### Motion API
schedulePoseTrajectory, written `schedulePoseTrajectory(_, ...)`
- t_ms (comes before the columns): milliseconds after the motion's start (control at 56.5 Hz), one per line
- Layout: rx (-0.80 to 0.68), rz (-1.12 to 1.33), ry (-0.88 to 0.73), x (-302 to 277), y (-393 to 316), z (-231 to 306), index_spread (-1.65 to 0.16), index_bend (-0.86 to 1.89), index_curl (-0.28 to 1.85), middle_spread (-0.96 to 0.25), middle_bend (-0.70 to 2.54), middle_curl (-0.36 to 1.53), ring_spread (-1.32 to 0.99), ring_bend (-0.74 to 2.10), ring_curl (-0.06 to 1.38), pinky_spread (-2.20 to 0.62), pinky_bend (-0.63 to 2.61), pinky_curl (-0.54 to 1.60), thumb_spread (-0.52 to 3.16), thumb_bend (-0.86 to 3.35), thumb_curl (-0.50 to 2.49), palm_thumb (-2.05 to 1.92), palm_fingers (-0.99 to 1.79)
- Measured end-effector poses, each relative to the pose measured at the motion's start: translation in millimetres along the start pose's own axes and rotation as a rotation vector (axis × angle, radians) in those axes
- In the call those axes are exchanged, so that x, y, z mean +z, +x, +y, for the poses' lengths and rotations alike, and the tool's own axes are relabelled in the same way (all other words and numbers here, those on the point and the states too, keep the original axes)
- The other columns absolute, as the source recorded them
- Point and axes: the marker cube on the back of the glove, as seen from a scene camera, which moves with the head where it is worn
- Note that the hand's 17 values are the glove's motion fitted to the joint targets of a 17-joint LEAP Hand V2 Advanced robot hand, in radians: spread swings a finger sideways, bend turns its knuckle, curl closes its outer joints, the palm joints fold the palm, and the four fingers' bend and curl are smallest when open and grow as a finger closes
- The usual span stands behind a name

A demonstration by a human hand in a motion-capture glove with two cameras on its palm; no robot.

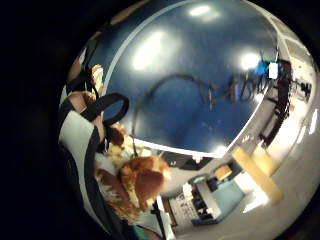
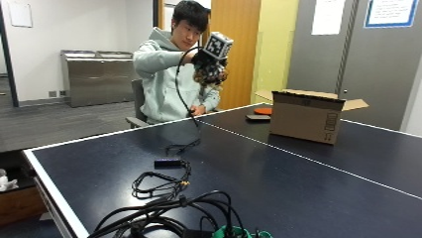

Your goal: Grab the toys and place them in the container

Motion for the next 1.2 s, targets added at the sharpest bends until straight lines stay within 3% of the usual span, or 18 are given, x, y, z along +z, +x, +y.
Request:
schedulePoseTrajectory(159,-0.143,-0.111,0.224,-103.5,-73.3,-49.3,-0.40,0.19,0.16,-0.36,0.43,0.60,-0.42,1.15,0.57,-0.41,0.93,0.40,0.70,0.22,0.94,0.81,0.92)
schedulePoseTrajectory(248,-0.150,-0.149,0.329,-143.0,-132.1,-81.7,-0.41,0.18,0.17,-0.37,0.42,0.63,-0.42,1.15,0.57,-0.42,0.93,0.41,0.65,0.22,0.99,0.80,0.91)
schedulePoseTrajectory(389,-0.315,-0.355,0.482,-187.9,-117.6,-133.9,-0.41,0.17,0.17,-0.39,0.37,0.68,-0.42,1.16,0.58,-0.42,0.93,0.42,0.58,0.22,1.05,0.79,0.89)
schedulePoseTrajectory(443,-0.285,-0.325,0.570,-199.4,-148.0,-156.5,-0.41,0.17,0.17,-0.39,0.35,0.69,-0.42,1.16,0.58,-0.42,0.94,0.42,0.56,0.22,1.08,0.79,0.88)
schedulePoseTrajectory(513,-0.245,-0.284,0.647,-205.8,-150.9,-183.5,-0.41,0.17,0.17,-0.40,0.33,0.71,-0.42,1.16,0.58,-0.42,0.94,0.43,0.53,0.22,1.10,0.78,0.86)
schedulePoseTrajectory(620,0.025,-0.303,0.699,-208.0,-139.5,-225.8,-0.41,0.15,0.16,-0.41,0.26,0.74,-0.42,1.18,0.59,-0.42,0.95,0.44,0.51,0.21,1.13,0.77,0.79)
schedulePoseTrajectory(708,-0.144,-0.064,0.682,-185.4,-155.6,-239.2,-0.36,0.05,0.13,-0.36,0.11,0.71,-0.39,1.15,0.58,-0.42,1.08,0.47,0.72,0.18,1.09,0.68,0.50)
schedulePoseTrajectory(726,-0.177,-0.009,0.670,-180.3,-157.4,-240.8,-0.35,0.09,0.15,-0.33,0.09,0.69,-0.37,1.04,0.56,-0.37,1.00,0.45,0.80,0.16,1.06,0.62,0.16)
schedulePoseTrajectory(779,-0.107,-0.053,0.648,-176.3,-162.5,-245.7,-0.33,0.19,0.21,-0.25,0.13,0.67,-0.28,0.82,0.54,-0.26,0.95,0.48,0.93,0.08,0.97,0.48,-0.22)
schedulePoseTrajectory(814,-0.074,-0.185,0.648,-178.4,-156.1,-244.3,-0.31,0.21,0.22,-0.21,0.12,0.64,-0.23,0.64,0.47,-0.21,0.91,0.44,0.99,0.04,0.92,0.42,-0.30)
schedulePoseTrajectory(850,-0.147,-0.256,0.656,-177.8,-138.5,-238.6,-0.30,0.19,0.22,-0.17,0.11,0.60,-0.19,0.54,0.42,-0.16,0.88,0.41,1.05,0.01,0.87,0.38,-0.30)
schedulePoseTrajectory(938,-0.070,-0.074,0.669,-171.7,-127.4,-237.5,-0.29,0.16,0.24,-0.11,0.09,0.53,-0.12,0.39,0.34,-0.09,0.84,0.37,1.15,-0.02,0.77,0.31,-0.28)
schedulePoseTrajectory(1027,-0.281,-0.156,0.688,-175.3,-113.8,-213.8,-0.28,0.13,0.24,-0.07,0.09,0.47,-0.07,0.31,0.31,-0.04,0.82,0.36,1.21,-0.03,0.69,0.26,-0.27)
schedulePoseTrajectory(1062,-0.291,-0.211,0.692,-178.7,-112.6,-206.7,-0.28,0.13,0.24,-0.06,0.08,0.44,-0.06,0.30,0.31,-0.03,0.81,0.35,1.23,-0.02,0.66,0.25,-0.27)
schedulePoseTrajectory(1133,-0.102,-0.174,0.705,-183.0,-136.2,-204.2,-0.27,0.11,0.24,-0.05,0.09,0.41,-0.04,0.28,0.30,-0.01,0.81,0.35,1.26,-0.02,0.61,0.24,-0.26)
schedulePoseTrajectory(1204,0.262,0.006,0.693,-176.9,-48.3,-212.1,-0.27,0.11,0.24,-0.04,0.10,0.37,-0.03,0.27,0.30,0.00,0.79,0.34,1.28,-0.02,0.57,0.23,-0.25)
